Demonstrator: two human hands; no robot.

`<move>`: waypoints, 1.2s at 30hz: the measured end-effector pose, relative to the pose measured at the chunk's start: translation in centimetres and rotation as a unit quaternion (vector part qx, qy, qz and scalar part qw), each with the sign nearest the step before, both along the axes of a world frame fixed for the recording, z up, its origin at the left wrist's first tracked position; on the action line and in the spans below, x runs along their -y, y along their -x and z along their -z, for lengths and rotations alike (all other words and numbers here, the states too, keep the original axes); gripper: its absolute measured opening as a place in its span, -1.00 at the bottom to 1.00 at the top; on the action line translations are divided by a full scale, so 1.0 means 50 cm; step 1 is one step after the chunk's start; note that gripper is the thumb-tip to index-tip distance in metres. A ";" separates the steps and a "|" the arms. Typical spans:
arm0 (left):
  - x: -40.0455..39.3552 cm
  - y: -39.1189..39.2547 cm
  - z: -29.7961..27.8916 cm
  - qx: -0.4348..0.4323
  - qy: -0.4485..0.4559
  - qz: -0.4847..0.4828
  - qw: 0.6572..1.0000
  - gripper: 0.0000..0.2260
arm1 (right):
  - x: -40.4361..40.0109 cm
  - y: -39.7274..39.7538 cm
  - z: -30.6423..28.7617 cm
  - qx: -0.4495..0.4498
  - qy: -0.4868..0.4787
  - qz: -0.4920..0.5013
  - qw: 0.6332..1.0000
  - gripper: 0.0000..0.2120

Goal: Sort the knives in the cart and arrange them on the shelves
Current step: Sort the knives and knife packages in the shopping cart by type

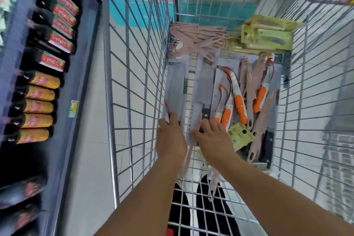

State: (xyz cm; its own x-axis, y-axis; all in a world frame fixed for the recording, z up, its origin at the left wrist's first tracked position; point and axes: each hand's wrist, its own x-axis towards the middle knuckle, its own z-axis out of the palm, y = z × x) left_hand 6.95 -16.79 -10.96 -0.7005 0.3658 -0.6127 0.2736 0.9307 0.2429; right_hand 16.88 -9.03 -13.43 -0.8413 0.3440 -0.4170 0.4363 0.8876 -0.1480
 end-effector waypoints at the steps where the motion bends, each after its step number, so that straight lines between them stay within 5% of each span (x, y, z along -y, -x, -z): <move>1: 0.001 0.002 -0.001 0.004 -0.015 0.004 1.000 -0.38 | 0.001 0.002 -0.001 -0.010 -0.001 -0.014 1.000 -0.71; 5: 0.006 0.007 0.000 0.027 -0.050 0.035 0.998 -0.39 | 0.003 0.011 -0.003 -0.031 0.020 -0.004 0.999 -0.78; 15: -0.035 -0.024 0.008 0.177 -0.143 0.122 0.966 -0.75 | -0.095 -0.022 -0.045 -0.182 0.109 0.151 0.966 -0.89; 20: -0.082 -0.062 0.016 0.085 -0.085 0.139 0.983 -0.70 | -0.138 -0.026 -0.051 -0.213 0.151 0.248 0.933 -0.84; 23: -0.106 -0.071 0.012 0.034 -0.096 0.097 0.990 -0.72 | -0.149 -0.030 -0.043 -0.230 0.183 0.313 0.903 -0.65; 27: -0.142 -0.072 0.008 0.021 -0.118 0.041 0.992 -0.70 | -0.179 -0.076 -0.014 -0.141 0.079 0.539 0.827 -0.65; 30: -0.156 -0.073 0.011 0.008 -0.116 0.037 0.993 -0.70 | -0.185 -0.113 0.010 0.053 0.066 0.538 0.839 -0.54; 32: -0.160 -0.074 0.015 0.017 -0.116 0.033 0.993 -0.71 | -0.185 -0.118 0.018 0.062 0.078 0.542 0.834 -0.49; 36: -0.169 -0.074 0.021 0.016 -0.156 0.000 0.988 -0.75 | -0.193 -0.112 0.015 0.008 0.128 0.628 0.768 -0.51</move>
State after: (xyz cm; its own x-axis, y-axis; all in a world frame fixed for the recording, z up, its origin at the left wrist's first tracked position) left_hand 10.63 -8.34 -12.01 -0.6827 0.5409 -0.4913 0.2615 0.8087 0.5269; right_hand 22.48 0.63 -14.20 0.0924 0.7848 -0.6129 0.9282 -0.2907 -0.2323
